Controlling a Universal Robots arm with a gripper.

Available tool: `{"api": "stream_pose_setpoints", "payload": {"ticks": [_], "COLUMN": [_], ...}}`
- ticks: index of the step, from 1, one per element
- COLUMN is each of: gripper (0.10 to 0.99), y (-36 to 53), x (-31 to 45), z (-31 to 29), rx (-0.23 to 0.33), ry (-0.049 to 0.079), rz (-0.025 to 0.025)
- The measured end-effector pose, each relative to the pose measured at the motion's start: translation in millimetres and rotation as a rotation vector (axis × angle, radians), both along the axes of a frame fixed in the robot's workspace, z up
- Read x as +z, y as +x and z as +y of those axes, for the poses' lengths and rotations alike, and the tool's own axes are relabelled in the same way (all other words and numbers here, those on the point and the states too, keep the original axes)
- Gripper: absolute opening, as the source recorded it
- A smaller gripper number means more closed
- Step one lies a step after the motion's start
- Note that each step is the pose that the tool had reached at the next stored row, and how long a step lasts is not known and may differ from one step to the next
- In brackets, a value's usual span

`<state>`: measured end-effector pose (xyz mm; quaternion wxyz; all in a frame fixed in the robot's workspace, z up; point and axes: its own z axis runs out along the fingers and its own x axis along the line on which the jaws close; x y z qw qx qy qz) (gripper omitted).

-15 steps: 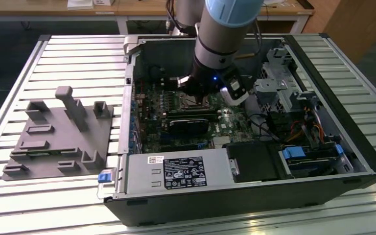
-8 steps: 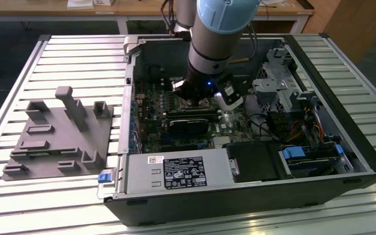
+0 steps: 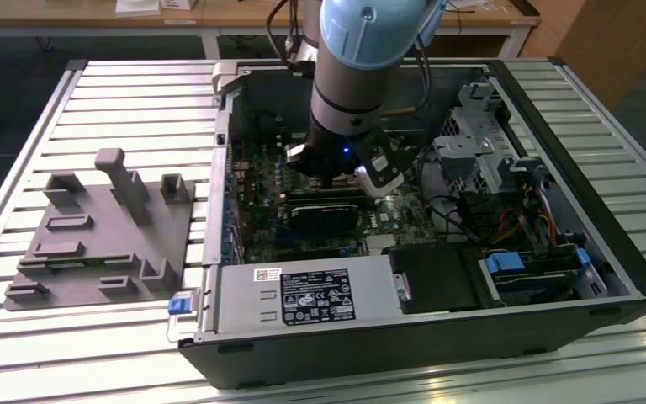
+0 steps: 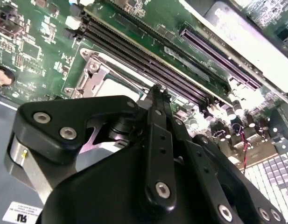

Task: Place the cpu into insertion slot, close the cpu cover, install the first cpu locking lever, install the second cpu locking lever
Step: 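Install the second cpu locking lever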

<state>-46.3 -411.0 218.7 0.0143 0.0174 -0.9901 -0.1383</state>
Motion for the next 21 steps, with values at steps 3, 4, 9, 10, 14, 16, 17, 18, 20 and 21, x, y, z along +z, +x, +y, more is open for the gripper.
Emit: {"api": "stream_pose_setpoints", "payload": {"ticks": [3, 4, 9, 10, 14, 16, 17, 18, 20, 21], "gripper": [0.106, 0.106, 0.106, 0.106, 0.106, 0.106, 0.106, 0.106, 0.106, 0.106], "y": [-3.2, -4.0, -7.8, -8.6, -15.2, -17.3, -17.6, -17.7, -17.8, -17.9], "x": [-0.9, -1.1, -2.2, -2.6, -6.3, -9.8, -11.6, -13.6, -17.2, -18.9], "z": [-1.3, -2.0, -7.9, -9.1, -10.7, -10.8, -10.8, -10.8, -10.8, -10.8], "rx": [-0.002, -0.002, -0.003, -0.004, -0.004, -0.004, -0.004, -0.004, -0.004, -0.005], "ry": [0.021, 0.027, 0.042, 0.042, 0.043, 0.043, 0.043, 0.044, 0.044, 0.045], "rz": [-0.0001, -0.0001, -0.0001, -0.0001, -0.0002, -0.0002, -0.0001, -0.0001, -0.0002, -0.0002]}}
